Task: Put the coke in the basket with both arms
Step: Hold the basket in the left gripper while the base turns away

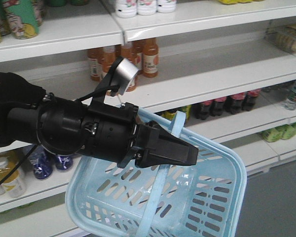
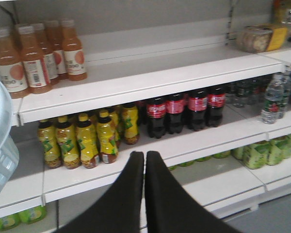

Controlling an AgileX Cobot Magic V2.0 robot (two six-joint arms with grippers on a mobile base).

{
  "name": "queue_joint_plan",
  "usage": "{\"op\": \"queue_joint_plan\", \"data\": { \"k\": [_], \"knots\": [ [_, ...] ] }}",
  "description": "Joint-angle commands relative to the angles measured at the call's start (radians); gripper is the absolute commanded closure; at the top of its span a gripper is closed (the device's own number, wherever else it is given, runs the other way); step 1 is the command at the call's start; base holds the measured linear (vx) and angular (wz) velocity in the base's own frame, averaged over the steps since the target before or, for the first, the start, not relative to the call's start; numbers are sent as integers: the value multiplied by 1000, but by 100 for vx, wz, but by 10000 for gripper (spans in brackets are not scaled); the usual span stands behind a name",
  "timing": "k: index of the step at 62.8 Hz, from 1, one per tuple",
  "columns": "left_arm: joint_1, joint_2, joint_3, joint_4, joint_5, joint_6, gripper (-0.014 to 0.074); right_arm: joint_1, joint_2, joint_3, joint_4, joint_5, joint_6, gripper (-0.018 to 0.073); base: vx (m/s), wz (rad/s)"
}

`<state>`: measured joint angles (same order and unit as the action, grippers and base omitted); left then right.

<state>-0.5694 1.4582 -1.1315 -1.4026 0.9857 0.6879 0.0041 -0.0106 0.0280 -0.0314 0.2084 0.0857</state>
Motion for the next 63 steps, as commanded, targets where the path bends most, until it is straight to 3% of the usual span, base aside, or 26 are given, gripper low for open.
{"op": "queue_joint_plan", "data": {
  "k": [1,63],
  "knots": [
    [-2,-44,-22,-82,15,8,604,-4,-18,9,-10,-74,-5,564,-4,-61],
    [-2,-44,-22,-82,15,8,604,-4,-18,9,-10,-74,-5,564,-5,-55]
  ]
}}
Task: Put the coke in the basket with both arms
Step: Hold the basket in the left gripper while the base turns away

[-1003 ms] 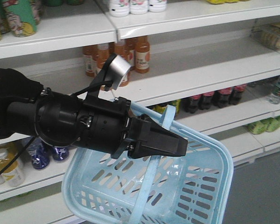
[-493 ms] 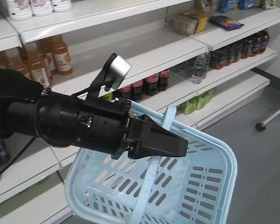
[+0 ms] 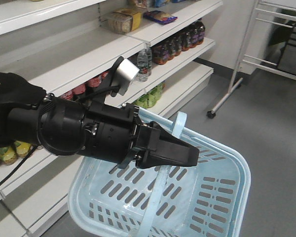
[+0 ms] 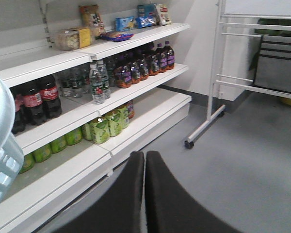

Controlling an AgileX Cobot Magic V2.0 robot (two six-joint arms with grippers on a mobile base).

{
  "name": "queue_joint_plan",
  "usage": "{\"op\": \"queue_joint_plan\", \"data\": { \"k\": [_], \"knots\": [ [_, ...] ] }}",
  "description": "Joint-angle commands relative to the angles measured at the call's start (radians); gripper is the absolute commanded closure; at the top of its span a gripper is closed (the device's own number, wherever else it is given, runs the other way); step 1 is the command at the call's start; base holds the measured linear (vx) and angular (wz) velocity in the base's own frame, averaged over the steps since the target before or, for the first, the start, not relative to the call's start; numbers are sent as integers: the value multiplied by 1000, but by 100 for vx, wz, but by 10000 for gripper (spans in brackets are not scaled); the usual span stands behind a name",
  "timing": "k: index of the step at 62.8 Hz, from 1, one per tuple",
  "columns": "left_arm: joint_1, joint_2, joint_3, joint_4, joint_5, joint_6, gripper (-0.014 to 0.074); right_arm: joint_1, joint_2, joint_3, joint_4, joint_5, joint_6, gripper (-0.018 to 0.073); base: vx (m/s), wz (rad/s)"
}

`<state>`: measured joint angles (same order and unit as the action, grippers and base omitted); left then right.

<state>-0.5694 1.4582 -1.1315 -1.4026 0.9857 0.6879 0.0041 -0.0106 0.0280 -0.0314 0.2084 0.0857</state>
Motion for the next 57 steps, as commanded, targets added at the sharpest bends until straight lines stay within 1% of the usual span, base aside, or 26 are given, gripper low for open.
{"op": "queue_joint_plan", "data": {
  "k": [1,57],
  "knots": [
    [-2,-44,-22,-82,15,8,604,-4,-18,9,-10,-74,-5,564,-4,-46],
    [-2,-44,-22,-82,15,8,604,-4,-18,9,-10,-74,-5,564,-1,-39]
  ]
}}
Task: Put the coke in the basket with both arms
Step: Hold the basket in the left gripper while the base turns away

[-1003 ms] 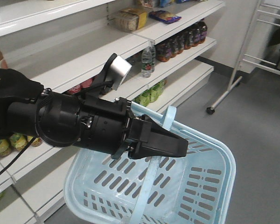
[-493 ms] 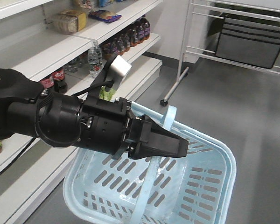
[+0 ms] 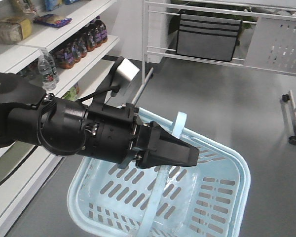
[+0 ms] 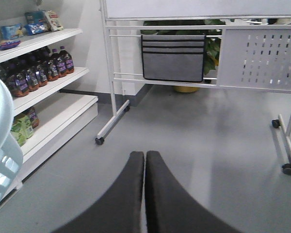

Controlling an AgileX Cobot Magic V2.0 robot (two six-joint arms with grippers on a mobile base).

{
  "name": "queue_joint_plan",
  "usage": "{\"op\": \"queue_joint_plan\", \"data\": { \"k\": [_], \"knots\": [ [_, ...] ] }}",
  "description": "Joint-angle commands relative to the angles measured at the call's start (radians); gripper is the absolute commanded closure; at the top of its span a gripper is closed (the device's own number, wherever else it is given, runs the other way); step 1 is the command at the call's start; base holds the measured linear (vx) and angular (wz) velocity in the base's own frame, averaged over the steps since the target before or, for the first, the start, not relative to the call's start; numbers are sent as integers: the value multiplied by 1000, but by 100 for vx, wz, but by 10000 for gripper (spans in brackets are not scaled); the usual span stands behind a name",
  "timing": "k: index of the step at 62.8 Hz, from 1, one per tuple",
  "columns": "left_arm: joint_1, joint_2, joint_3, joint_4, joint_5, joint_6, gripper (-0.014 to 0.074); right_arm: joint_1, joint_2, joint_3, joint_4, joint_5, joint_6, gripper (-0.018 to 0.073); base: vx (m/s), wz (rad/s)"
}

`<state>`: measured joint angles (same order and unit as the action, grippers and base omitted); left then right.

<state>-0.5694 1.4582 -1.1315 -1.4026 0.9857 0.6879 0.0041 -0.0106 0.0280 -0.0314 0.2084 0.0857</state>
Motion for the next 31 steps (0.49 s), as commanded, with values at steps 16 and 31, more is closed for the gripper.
{"op": "queue_joint_plan", "data": {
  "k": [16,31],
  "knots": [
    [-2,-44,-22,-82,15,8,603,-4,-18,9,-10,-74,-5,564,2,-34],
    [-2,-44,-22,-82,15,8,603,-4,-18,9,-10,-74,-5,564,7,-34]
  ]
}}
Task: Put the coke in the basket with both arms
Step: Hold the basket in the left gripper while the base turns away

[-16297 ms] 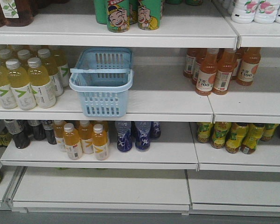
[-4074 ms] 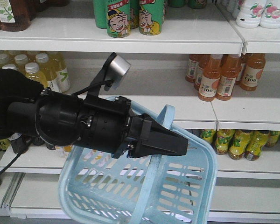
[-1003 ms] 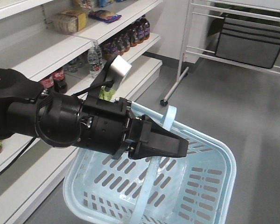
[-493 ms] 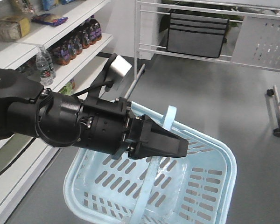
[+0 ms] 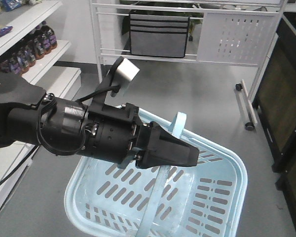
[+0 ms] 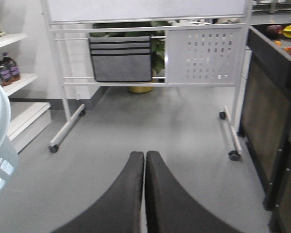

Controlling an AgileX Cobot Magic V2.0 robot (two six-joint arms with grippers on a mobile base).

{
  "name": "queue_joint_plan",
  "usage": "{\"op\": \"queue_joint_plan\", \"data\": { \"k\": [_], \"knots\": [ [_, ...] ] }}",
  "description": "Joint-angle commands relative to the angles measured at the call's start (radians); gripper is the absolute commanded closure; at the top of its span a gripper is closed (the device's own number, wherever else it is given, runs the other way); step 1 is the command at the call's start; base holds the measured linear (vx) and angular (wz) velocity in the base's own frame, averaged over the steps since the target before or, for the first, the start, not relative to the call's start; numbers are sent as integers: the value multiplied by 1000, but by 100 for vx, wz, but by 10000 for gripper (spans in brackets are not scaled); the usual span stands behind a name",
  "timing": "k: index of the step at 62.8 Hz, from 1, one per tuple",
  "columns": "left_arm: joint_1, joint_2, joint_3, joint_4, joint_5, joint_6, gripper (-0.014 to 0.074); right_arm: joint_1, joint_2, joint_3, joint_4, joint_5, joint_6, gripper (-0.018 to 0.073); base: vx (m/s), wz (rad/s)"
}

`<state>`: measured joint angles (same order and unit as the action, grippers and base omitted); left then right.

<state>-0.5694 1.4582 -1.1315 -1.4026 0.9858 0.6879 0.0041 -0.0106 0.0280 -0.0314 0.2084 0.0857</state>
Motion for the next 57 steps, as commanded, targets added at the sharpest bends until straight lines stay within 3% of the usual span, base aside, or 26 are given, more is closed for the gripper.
{"op": "queue_joint_plan", "data": {
  "k": [1,32,57],
  "knots": [
    [-2,-44,-22,-82,15,8,603,-4,-18,9,-10,-74,-5,564,10,-39],
    [-2,-44,-22,-82,15,8,603,-4,-18,9,-10,-74,-5,564,14,-38],
    [-2,-44,-22,-82,15,8,603,-4,-18,9,-10,-74,-5,564,21,-6]
  ]
}}
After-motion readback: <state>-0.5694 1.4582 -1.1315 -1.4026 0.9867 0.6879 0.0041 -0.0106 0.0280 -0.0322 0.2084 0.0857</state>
